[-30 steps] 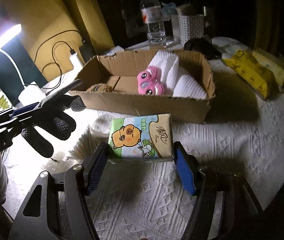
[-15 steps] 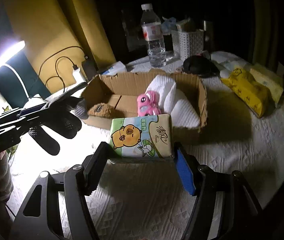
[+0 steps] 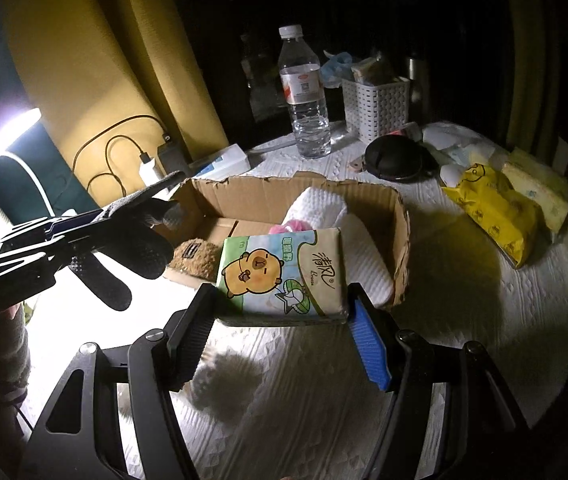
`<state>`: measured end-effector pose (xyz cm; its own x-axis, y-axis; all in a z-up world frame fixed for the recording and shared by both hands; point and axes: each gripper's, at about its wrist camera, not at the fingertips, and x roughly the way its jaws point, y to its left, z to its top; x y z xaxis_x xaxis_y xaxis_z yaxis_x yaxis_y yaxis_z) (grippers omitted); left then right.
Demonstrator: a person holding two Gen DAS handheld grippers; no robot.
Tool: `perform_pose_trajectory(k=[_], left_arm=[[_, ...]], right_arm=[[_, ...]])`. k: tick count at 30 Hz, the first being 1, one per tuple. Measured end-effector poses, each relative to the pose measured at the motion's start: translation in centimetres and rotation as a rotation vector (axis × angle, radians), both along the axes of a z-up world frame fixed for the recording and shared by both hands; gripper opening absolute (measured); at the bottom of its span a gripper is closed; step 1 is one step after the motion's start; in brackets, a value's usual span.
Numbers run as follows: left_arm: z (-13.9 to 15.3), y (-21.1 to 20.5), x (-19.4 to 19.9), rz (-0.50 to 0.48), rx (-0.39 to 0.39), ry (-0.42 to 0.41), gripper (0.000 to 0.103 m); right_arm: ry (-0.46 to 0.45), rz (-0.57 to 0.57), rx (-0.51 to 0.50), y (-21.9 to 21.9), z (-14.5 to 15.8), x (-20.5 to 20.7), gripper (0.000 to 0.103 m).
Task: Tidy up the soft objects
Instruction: 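Carry the glove in the left tool while the right tool carries the tissue pack into the box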
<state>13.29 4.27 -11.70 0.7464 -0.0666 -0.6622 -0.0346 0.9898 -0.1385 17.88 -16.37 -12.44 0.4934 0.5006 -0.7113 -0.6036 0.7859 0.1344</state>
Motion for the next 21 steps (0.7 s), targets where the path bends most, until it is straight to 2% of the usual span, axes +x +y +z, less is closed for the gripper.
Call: perform_pose_trajectory(k=[12, 21], left_arm=[[-0.8, 0.8, 3.5, 0.021, -0.006, -0.014, 0.029], [-2.6, 1.5, 6.3, 0.043, -0.004, 0.012, 0.029]], right_arm=[[0.008, 0.001, -0.004, 0.5, -0.8, 2.9, 0.069], [0.006, -0.002, -0.008, 1.3, -1.4, 6.0, 0.069]])
